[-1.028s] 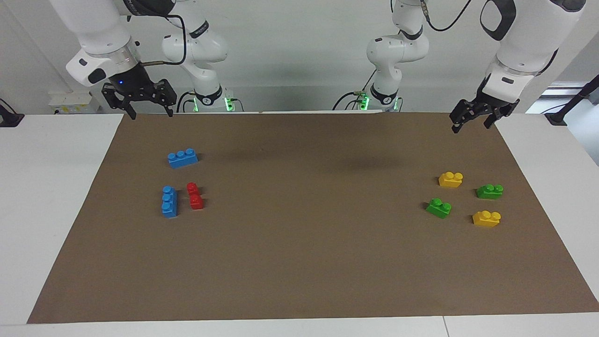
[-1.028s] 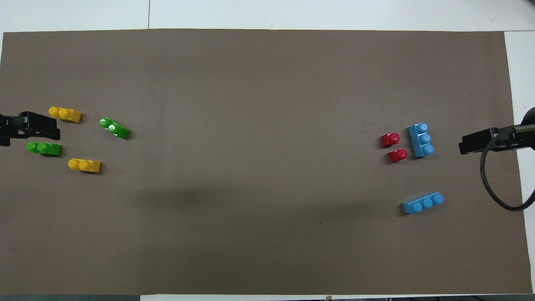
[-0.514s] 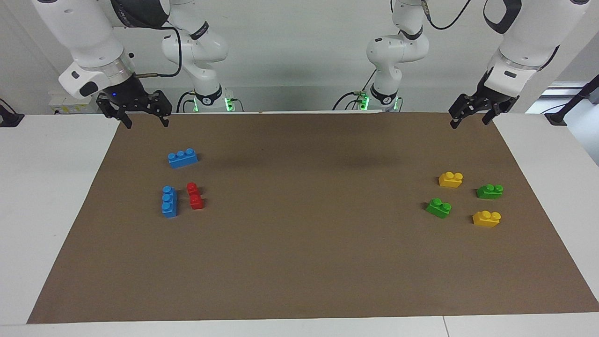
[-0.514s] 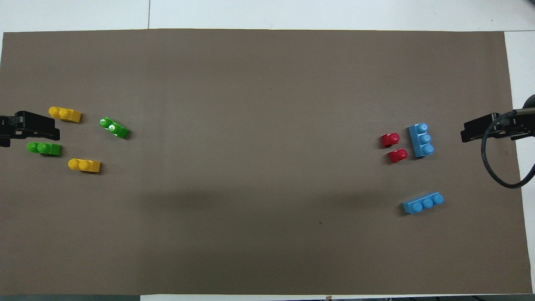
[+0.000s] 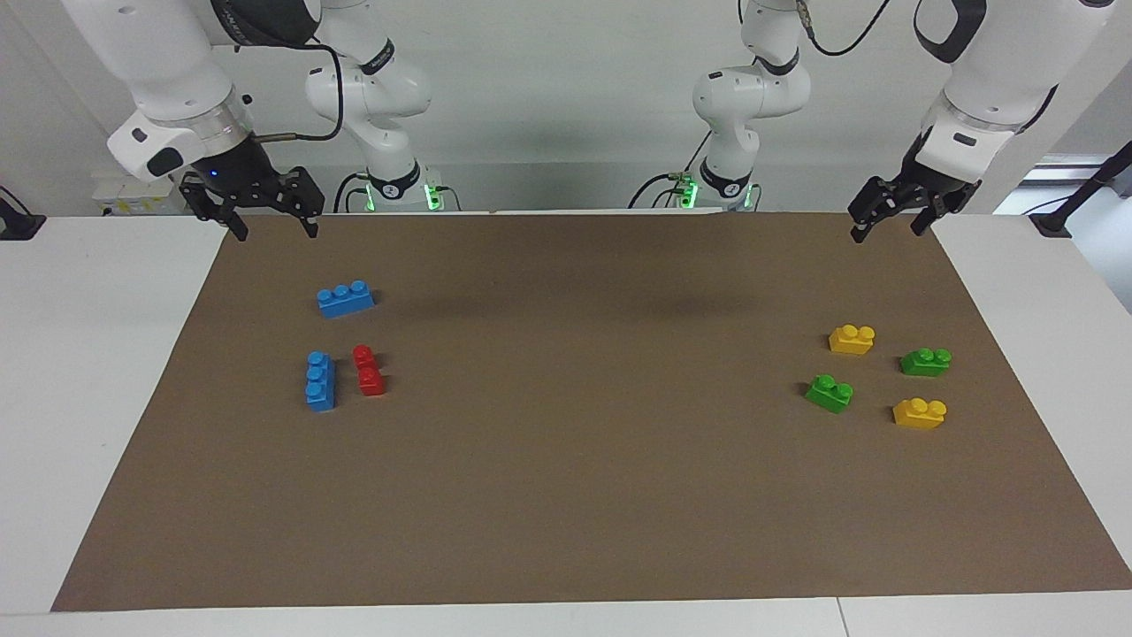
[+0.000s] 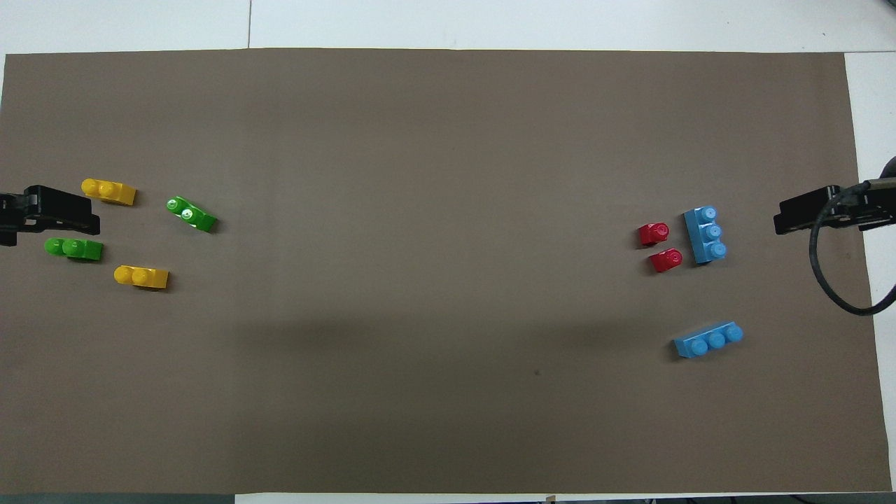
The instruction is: Remove green block with left arm and hold with right
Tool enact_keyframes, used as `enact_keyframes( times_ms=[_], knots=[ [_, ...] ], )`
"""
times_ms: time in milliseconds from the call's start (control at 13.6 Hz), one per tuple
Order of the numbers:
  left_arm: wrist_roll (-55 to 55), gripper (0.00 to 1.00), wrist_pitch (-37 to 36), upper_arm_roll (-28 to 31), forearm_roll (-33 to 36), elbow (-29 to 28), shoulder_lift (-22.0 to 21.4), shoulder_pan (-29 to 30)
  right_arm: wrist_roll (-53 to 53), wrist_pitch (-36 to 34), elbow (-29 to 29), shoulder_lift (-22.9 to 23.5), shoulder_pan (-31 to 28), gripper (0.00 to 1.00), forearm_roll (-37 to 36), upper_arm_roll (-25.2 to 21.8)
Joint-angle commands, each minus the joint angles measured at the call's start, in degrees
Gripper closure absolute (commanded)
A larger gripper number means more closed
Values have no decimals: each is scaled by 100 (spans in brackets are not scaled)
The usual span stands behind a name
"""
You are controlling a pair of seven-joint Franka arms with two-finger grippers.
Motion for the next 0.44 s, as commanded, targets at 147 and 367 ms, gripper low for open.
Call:
enact_keyframes(
  times_ms=[147,367],
  knots=[
    [86,0,-108,28,-81,31,-69,-21,59,-54,115,119,54,0,-81,-59],
    [68,0,-99,10,-72,5,-78,-30,50,-19,106,119,54,0,-81,-59]
  ],
)
